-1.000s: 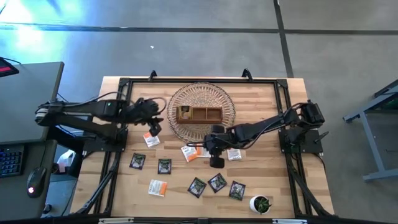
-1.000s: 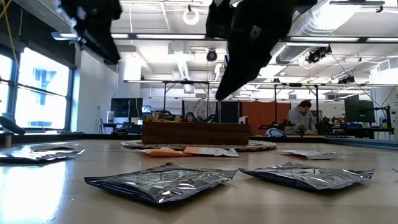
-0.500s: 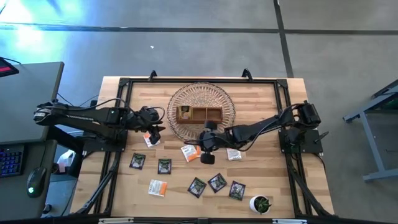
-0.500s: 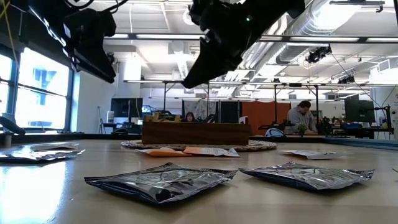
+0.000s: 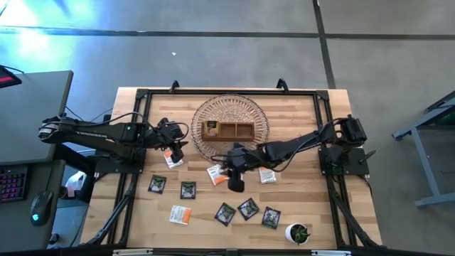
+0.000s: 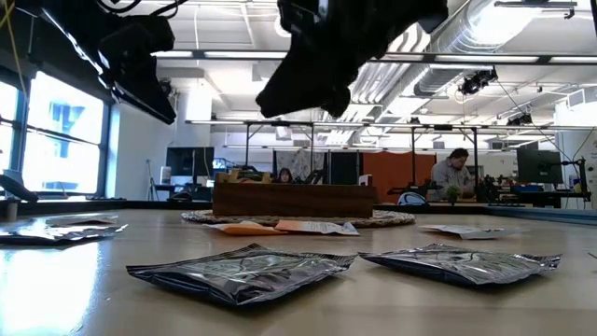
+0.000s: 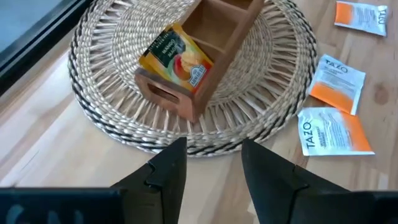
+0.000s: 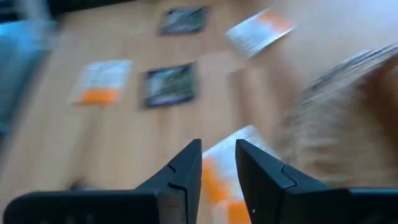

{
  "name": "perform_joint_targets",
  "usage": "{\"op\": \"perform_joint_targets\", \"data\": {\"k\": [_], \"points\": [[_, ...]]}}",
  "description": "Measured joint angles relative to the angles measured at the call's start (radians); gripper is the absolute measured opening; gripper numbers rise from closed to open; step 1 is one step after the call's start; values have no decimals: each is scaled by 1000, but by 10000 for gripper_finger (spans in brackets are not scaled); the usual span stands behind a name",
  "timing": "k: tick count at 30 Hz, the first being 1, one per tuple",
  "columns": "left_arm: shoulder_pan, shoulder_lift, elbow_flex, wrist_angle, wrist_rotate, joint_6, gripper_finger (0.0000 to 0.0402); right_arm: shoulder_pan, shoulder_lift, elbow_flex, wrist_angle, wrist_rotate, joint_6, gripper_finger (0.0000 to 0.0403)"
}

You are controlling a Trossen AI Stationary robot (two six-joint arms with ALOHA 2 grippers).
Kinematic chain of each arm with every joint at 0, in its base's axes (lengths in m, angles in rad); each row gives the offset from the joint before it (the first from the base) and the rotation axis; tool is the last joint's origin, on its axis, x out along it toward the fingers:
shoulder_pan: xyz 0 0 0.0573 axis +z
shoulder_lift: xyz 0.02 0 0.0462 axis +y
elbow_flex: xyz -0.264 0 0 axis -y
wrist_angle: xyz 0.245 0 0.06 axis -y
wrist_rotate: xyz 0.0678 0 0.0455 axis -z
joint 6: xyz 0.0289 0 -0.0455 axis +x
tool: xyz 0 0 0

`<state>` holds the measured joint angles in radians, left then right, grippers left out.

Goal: Pick & Place Tea
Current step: Put the black tea bag into the middle section of the wooden organizer

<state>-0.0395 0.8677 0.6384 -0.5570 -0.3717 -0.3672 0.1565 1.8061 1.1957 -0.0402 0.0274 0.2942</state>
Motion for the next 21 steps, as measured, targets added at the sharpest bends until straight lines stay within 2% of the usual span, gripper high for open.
{"op": "perform_joint_targets", "data": {"k": [2,10,14,17,19,21], "points": [[0,0,0,-4,0,0,152,-6,0,0,-35,-61,36,98],[0,1,1,-22,0,0,152,-6,4,0,-241,-56,78,135],[0,1,1,-21,0,0,152,-2,5,0,-264,-59,170,150],[0,1,1,-21,0,0,152,26,5,0,-275,-73,162,156],[0,1,1,-21,0,0,152,51,5,0,-269,-135,162,156],[0,1,1,-21,0,0,152,75,5,0,-270,-219,267,156]]}}
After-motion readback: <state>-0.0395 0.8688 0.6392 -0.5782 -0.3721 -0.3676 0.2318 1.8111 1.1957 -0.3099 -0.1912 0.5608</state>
